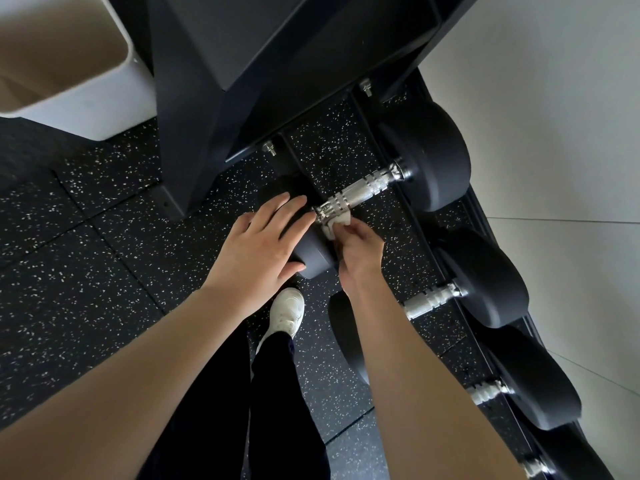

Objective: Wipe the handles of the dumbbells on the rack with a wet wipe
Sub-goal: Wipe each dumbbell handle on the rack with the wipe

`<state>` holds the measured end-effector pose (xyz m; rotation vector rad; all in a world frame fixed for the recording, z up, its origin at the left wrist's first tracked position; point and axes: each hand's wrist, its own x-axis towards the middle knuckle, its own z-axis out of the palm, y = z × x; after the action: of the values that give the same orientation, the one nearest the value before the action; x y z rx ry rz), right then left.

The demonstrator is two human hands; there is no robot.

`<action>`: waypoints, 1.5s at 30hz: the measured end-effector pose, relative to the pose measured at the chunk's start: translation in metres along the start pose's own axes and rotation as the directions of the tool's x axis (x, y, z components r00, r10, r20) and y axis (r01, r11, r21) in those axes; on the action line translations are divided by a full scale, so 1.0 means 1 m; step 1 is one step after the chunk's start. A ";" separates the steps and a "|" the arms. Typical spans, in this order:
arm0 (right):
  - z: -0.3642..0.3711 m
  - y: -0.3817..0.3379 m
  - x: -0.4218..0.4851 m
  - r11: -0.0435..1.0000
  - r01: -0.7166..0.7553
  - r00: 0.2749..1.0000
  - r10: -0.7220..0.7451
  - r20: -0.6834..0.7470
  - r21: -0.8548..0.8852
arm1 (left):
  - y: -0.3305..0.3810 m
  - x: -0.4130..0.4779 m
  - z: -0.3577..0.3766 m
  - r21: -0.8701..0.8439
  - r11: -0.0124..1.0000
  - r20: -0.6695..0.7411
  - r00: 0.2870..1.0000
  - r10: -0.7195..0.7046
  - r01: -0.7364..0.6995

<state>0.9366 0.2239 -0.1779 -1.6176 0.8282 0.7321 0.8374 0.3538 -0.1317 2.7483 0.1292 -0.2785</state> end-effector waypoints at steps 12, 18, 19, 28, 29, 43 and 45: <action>-0.009 -0.001 -0.006 0.947 -0.055 0.979 -0.011 0.202 0.316 | -0.001 0.000 0.000 -0.005 1.000 0.012 1.000 0.009 -0.009; -0.007 -0.010 -0.002 0.908 -0.121 0.985 0.059 0.164 0.400 | -0.002 0.001 0.000 -0.006 1.000 0.002 1.000 0.014 -0.014; -0.007 -0.011 0.000 0.901 -0.123 0.985 0.059 0.164 0.417 | -0.001 0.000 0.000 -0.006 1.000 0.000 1.000 0.015 -0.015; -0.021 -0.051 0.017 0.821 -0.009 0.988 -0.082 0.134 0.570 | -0.001 0.000 -0.001 -0.010 1.000 0.005 1.000 0.016 -0.016; -0.022 -0.055 0.019 0.802 -0.006 0.986 -0.095 0.138 0.597 | 0.000 0.000 -0.001 -0.010 1.000 0.006 1.000 0.015 -0.015; -0.021 -0.051 0.030 0.820 -0.091 0.956 -0.087 0.280 0.565 | -0.002 0.000 0.000 -0.005 1.000 0.003 1.000 0.026 -0.026; -0.019 -0.049 0.033 0.837 -0.093 0.954 -0.079 0.288 0.539 | -0.002 0.000 0.001 -0.008 1.000 0.001 1.000 0.028 -0.028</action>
<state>0.9962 0.2069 -0.1748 -0.9566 0.7339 0.6474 0.8373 0.3551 -0.1333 2.7399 0.0909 -0.2708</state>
